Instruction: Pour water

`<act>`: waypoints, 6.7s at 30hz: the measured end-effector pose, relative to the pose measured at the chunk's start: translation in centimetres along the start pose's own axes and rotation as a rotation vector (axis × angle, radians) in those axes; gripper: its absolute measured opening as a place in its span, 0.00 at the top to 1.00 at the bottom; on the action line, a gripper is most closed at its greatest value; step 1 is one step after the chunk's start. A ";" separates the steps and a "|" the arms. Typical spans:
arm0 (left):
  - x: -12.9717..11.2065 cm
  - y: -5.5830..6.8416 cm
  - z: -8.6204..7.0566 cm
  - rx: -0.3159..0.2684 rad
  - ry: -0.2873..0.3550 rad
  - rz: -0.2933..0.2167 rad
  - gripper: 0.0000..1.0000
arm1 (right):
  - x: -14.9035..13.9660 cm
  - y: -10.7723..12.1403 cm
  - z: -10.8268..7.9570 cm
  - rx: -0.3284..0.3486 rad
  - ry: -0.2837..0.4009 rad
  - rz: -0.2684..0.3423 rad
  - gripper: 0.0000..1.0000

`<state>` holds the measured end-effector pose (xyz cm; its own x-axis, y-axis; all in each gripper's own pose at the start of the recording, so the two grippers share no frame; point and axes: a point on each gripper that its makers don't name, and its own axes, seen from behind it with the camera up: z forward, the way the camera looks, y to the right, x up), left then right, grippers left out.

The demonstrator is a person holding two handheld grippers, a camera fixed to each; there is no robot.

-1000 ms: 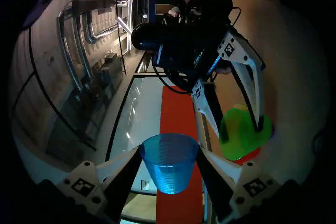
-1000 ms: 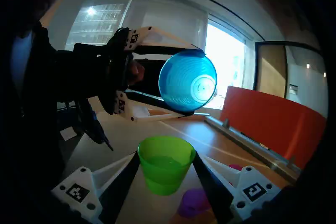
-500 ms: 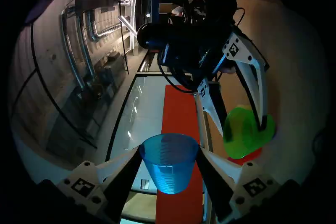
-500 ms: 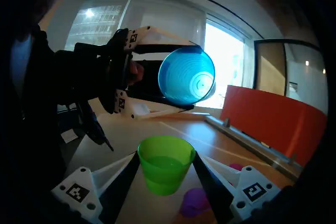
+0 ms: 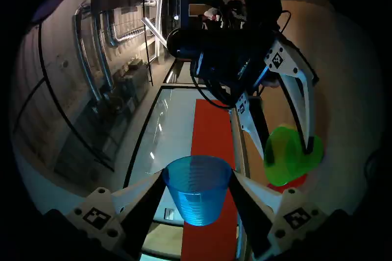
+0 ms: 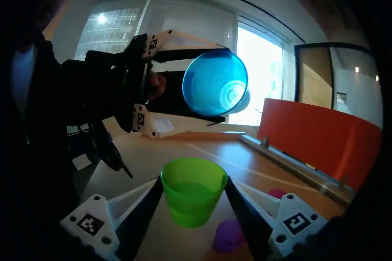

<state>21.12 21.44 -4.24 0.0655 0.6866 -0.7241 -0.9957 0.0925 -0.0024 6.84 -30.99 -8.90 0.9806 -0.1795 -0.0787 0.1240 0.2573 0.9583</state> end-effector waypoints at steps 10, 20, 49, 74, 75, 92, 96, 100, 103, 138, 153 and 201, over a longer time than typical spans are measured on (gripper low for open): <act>-0.3 -0.2 0.0 0.006 -0.005 -0.027 0.14 | 0.1 -0.1 0.0 -0.003 0.007 0.014 0.09; -0.8 -0.4 -0.1 0.015 -0.025 -0.091 0.14 | 0.2 -0.1 0.0 -0.014 0.014 0.036 0.09; -3.4 -0.6 -1.0 0.068 -0.098 -0.426 0.14 | 0.7 -0.1 -0.6 -0.038 0.023 0.046 0.09; -5.6 0.2 -1.6 0.062 -0.145 -0.892 0.14 | 1.4 0.0 -0.8 -0.046 0.017 0.035 0.09; -5.6 0.2 -1.6 0.062 -0.145 -0.914 0.14 | 1.4 0.0 -0.8 -0.046 0.016 0.035 0.09; -7.2 1.5 -1.8 0.038 -0.151 -1.352 0.14 | 1.9 0.2 -1.0 -0.050 0.016 0.021 0.09; -7.5 1.8 -1.8 0.032 -0.148 -1.407 0.14 | 1.9 0.2 -1.0 -0.049 0.015 0.024 0.09; -7.7 2.2 -1.9 0.020 -0.154 -1.418 0.14 | 1.8 0.3 -1.1 -0.051 0.010 0.024 0.09; -7.9 2.3 -2.0 0.019 -0.162 -1.411 0.14 | 1.7 0.4 -1.1 -0.052 0.006 0.023 0.09; -8.9 10.1 -2.8 -0.183 -0.291 -1.408 0.12 | -2.0 1.3 -3.2 -0.036 -0.145 0.049 0.09; -7.9 13.8 -2.6 -0.288 -0.318 -1.381 0.12 | -4.4 1.0 -4.1 -0.017 -0.214 0.073 0.09; -6.4 22.9 -2.8 -0.530 -0.401 -1.300 0.12 | -12.8 -0.5 -5.3 0.071 -0.415 0.089 0.08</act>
<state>-2.27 17.18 -1.63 0.8445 0.4870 0.2231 -0.1227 0.5812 -0.8044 -4.96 -23.83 -9.83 0.8412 -0.5297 0.1086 0.0166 0.2260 0.9740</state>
